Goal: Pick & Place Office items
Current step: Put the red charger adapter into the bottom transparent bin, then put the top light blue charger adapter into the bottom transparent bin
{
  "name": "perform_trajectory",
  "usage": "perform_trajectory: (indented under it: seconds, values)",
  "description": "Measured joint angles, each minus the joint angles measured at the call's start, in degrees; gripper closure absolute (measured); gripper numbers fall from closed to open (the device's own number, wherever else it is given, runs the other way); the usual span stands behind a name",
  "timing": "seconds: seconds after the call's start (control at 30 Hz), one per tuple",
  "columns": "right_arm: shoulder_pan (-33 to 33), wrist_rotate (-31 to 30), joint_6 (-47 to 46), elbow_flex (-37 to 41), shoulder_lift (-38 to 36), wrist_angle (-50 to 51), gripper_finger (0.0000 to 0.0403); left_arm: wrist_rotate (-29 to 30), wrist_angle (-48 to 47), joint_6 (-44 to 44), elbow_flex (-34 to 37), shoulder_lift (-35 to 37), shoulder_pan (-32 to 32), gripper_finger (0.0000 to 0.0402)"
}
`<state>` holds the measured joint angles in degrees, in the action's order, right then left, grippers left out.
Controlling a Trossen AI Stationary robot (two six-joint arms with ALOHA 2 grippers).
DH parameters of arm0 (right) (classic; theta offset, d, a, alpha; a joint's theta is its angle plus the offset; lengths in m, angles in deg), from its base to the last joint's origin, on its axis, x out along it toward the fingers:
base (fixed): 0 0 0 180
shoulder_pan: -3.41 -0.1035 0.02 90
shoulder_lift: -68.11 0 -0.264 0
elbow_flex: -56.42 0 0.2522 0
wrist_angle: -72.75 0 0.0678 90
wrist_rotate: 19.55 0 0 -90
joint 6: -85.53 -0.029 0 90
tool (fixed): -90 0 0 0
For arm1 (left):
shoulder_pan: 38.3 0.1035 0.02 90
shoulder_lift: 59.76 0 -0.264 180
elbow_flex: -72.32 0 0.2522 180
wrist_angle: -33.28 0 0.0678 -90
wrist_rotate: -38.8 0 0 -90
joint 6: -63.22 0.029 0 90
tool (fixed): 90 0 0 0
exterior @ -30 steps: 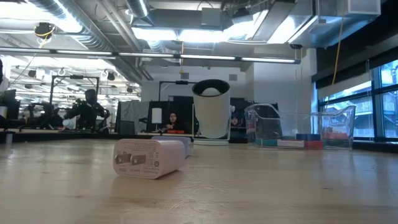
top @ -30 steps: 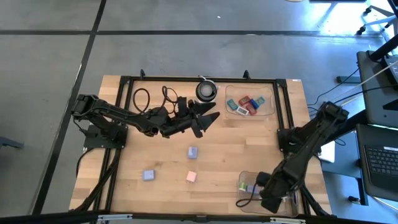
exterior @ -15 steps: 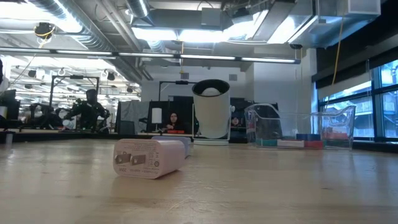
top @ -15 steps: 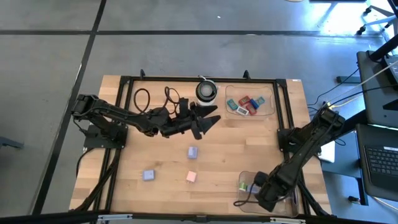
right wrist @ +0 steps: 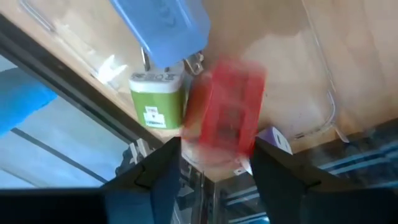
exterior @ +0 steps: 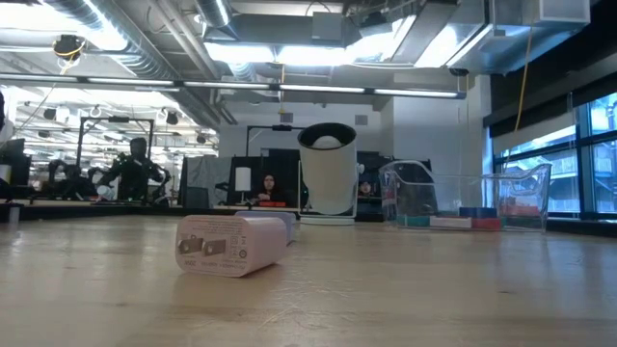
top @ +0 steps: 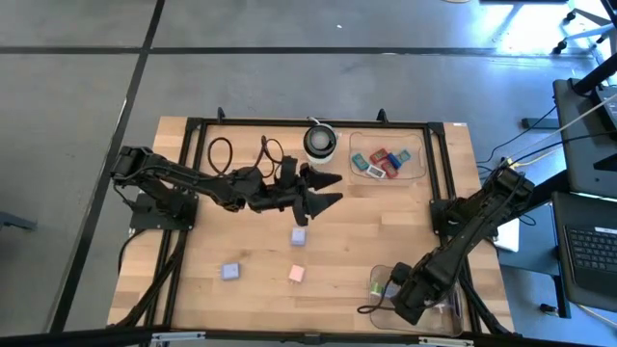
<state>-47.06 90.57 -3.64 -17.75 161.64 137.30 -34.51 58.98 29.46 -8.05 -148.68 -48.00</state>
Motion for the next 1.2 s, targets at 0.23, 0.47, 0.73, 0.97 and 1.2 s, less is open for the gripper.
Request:
perform_trajectory:
  seconds: [0.23, 0.47, 0.73, 0.97, 1.2]
  values:
    - [0.9, 3.2, 5.5, 0.0, -0.1, 0.0, 0.0148, -8.1, -8.1, 0.0, 0.0, 0.0, -0.1, 0.0054]
    - [1.3, 5.3, 11.9, 0.0, -4.2, 0.0, 0.0127, -8.5, -24.1, -1.0, 0.0, 0.0, -1.2, 0.0054]
    - [1.3, -3.5, 12.1, 0.0, -12.3, 0.0, 0.0127, -3.9, -46.9, -18.9, 0.0, -0.1, -5.3, 0.0054]
    - [1.4, -13.3, 14.5, 0.0, -17.6, 0.1, 0.0127, 12.3, -65.8, -37.7, 0.0, -0.3, -11.0, 0.0054]
    - [3.3, -17.8, 19.2, 0.0, -19.5, 0.2, 0.0127, 20.9, -67.9, -47.6, 0.0, -4.8, -13.5, 0.0054]
